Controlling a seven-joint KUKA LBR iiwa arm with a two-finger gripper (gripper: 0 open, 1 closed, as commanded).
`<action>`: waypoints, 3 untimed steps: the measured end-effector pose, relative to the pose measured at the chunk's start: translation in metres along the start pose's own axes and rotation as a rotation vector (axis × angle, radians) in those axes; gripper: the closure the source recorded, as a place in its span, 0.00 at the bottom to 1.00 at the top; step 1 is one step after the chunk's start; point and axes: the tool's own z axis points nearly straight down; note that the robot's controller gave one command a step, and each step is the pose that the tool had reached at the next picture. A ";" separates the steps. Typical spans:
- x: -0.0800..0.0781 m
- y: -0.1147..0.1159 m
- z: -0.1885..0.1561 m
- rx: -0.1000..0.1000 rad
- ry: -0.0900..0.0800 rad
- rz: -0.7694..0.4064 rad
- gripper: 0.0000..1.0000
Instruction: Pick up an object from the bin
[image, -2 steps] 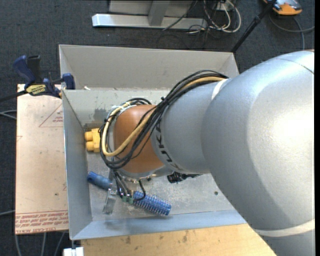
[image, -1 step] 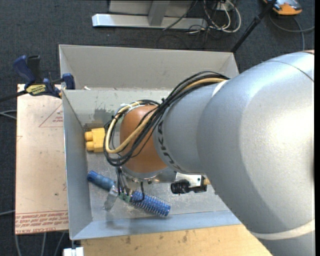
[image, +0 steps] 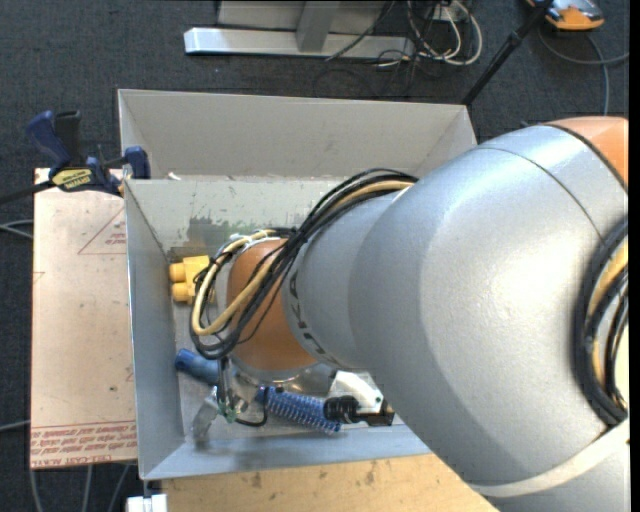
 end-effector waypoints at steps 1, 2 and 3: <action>0.000 0.000 0.000 -0.001 0.000 0.000 0.00; 0.002 0.000 0.000 -0.002 0.002 -0.002 1.00; 0.001 0.001 -0.039 -0.005 -0.003 -0.006 1.00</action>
Offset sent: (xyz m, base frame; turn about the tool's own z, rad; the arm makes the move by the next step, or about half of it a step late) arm 0.0000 0.0000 0.0000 0.0000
